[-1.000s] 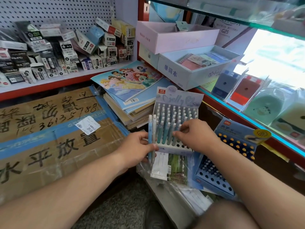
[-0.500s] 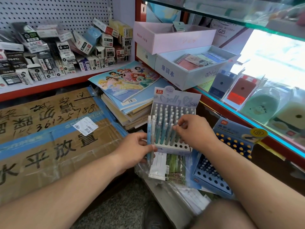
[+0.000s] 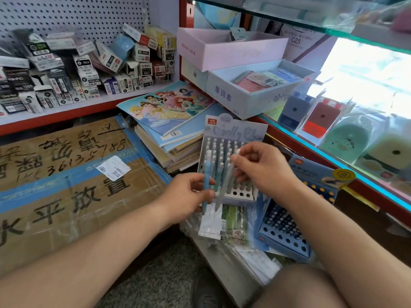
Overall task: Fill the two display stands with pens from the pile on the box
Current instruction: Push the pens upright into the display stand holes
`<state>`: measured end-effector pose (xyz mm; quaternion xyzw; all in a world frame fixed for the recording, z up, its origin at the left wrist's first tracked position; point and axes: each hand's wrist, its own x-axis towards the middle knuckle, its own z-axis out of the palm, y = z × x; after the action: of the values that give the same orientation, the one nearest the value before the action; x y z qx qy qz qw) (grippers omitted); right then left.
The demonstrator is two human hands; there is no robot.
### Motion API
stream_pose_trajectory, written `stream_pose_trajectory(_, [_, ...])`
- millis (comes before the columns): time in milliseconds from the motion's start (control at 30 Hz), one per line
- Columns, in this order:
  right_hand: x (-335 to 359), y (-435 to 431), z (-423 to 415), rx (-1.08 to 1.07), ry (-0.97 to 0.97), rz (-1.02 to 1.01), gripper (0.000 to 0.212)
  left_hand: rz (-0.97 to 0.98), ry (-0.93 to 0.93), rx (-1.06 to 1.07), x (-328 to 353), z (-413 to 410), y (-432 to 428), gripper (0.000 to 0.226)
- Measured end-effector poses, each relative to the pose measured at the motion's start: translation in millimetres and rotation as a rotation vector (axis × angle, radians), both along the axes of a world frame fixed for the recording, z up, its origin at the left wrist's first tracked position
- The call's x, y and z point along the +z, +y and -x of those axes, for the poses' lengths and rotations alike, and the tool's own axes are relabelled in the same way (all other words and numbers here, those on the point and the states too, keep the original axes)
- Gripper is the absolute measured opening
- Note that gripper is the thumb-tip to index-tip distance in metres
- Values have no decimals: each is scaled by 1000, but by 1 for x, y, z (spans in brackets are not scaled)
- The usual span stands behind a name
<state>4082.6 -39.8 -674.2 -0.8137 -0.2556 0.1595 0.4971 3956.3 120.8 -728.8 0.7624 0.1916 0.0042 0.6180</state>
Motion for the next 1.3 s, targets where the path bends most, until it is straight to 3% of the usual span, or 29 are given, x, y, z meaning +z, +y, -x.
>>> stream_pose_trajectory(100, [-5,-10,-14,-121,-216,78,8,-91,4,67,-4,0,7,19])
stream_pose_trajectory(167, [-10,-13,-20,-132,-260,124,8,-102,17,78,-6,1,8,21])
stream_pose_trajectory(400, [-20,-14,-25,-100,-280,193,8,-92,-1,100,-6,-3,3,29])
stream_pose_trajectory(933, [-20,-8,-23,-29,-279,492,13,-175,-65,64,-11,-4,3,15])
stream_pose_trajectory(1067, [-12,-9,-16,-84,-245,392,22,-171,-80,34,-13,-4,2,16])
stream_pose_trajectory(1200, [2,0,6,-9,69,10,15,-151,-100,14,-12,-7,-2,17])
stream_pose_trajectory(1300, [-1,4,12,86,56,21,12,-175,-115,-3,-12,-10,-7,25])
